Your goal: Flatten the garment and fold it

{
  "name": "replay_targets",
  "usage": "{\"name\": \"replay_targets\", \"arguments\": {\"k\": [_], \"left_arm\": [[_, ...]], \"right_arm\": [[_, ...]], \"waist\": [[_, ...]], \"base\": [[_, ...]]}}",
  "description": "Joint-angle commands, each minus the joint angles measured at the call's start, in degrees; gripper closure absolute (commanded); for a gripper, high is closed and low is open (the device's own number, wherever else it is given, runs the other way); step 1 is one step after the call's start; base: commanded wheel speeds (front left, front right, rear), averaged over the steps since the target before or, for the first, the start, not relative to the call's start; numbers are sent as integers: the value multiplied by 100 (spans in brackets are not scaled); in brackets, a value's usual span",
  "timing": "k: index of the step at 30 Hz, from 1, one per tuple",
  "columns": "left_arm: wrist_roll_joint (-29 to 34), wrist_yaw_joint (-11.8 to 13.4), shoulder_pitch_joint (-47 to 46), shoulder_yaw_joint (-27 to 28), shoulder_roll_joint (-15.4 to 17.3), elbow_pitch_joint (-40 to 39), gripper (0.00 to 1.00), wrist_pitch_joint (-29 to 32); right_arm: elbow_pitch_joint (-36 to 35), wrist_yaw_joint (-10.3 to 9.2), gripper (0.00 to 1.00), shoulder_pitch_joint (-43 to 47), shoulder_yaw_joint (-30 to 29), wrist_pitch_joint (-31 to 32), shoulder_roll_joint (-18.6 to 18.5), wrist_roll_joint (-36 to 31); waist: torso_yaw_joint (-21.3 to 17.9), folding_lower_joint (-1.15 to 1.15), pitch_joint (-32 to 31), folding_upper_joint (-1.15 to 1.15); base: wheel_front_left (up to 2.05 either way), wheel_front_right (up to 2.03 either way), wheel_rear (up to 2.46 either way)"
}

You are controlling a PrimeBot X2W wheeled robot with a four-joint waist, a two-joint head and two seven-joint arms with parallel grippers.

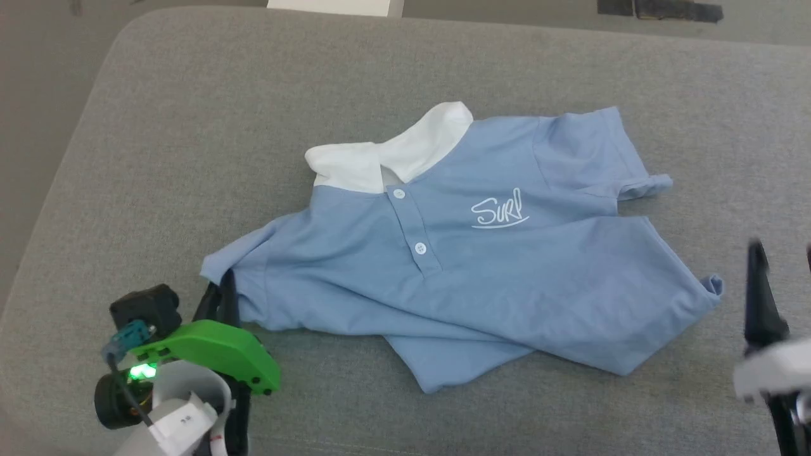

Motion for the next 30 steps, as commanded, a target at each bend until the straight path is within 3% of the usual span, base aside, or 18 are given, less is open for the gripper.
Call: {"name": "replay_targets", "arguments": {"k": [1,7,14,18,27,28,29,30], "left_arm": [[98,25,-46,-43,-32,-38,100,-42],[255,24,-295,-183,-152,-95,100,-91],[394,-56,-661,-376,-360,-77,100,-120],[424,-110,-825,-473,-502,-11,100,-135],[408,-252,-1030,-624,-760,243,100,-187],[397,-268,-1039,-631,-772,273,100,-183],[396,-285,-1055,-654,-771,316,100,-159],[390,-300,-1069,-666,-775,341,100,-146]], "right_arm": [[-85,-8,0,-302,113,154,-12,-109],[183,-8,0,-1531,436,1396,-613,136],[1283,-8,0,-2771,744,3363,-1291,448],[1790,-8,0,-3159,819,4180,-1415,480],[2520,-8,0,-3553,738,4941,-1380,166],[2597,-8,14,-3527,748,5167,-1372,156],[2634,-8,73,-3500,785,5433,-1380,156],[2611,-8,96,-3483,829,5589,-1410,155]], "waist": [[37,0,92,0],[99,0,381,0],[391,0,789,0],[603,0,978,0],[938,0,1182,0],[952,0,1179,0],[965,0,1173,0],[975,0,1169,0]], "base": [[0,0,0],[0,0,0],[0,0,0],[0,0,0],[0,0,0],[0,0,0],[0,0,0],[0,0,0]]}}
